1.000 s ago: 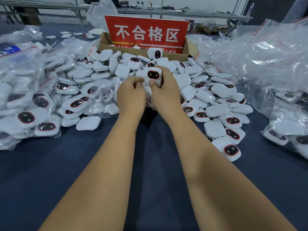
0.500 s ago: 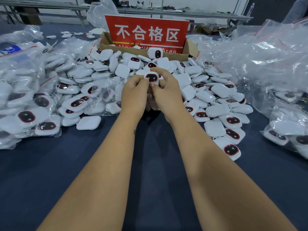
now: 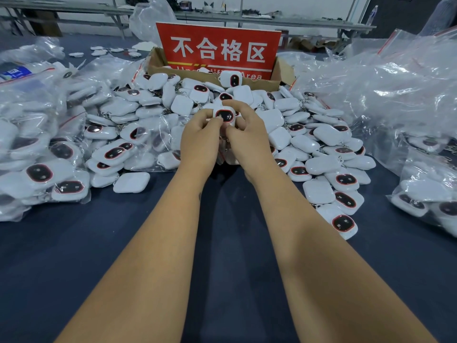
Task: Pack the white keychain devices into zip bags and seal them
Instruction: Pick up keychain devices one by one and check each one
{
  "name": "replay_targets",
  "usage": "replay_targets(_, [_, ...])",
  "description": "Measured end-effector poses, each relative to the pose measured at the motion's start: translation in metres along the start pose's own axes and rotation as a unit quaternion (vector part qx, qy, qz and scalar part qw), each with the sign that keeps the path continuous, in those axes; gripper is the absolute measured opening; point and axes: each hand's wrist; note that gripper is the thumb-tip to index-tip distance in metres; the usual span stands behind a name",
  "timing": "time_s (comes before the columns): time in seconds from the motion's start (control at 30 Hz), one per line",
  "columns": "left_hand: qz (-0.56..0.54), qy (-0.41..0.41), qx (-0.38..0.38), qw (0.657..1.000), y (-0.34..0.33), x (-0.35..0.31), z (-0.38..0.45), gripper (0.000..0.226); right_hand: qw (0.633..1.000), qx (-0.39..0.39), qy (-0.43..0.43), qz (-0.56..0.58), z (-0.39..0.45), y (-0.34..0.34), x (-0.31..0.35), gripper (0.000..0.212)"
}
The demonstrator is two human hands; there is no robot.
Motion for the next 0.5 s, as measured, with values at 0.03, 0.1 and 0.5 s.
replay_targets(0.03, [-0.005, -0.004, 0.004, 1.000, 0.0005, 0.0000, -0.0005, 0.016, 1.000, -0.008, -0.005, 0.014, 0.0007, 0.0000, -0.0002, 0.040])
replay_targets(0.1, [-0.017, -0.008, 0.012, 1.000, 0.0015, 0.0001, -0.0015, 0.018, 0.999, -0.023, -0.013, 0.040, 0.0014, -0.0005, 0.0000, 0.037])
replay_targets(0.5, [-0.021, -0.003, 0.031, 0.999, 0.0012, -0.0003, -0.0013, 0.009, 0.999, -0.031, 0.005, 0.014, -0.0010, -0.0043, 0.0008, 0.036])
Point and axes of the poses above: each hand's wrist, its own z-axis towards the middle knuckle, its own y-axis out of the back of the hand, x = y × z, and after that the axes turned 10 degrees about y, right-handed
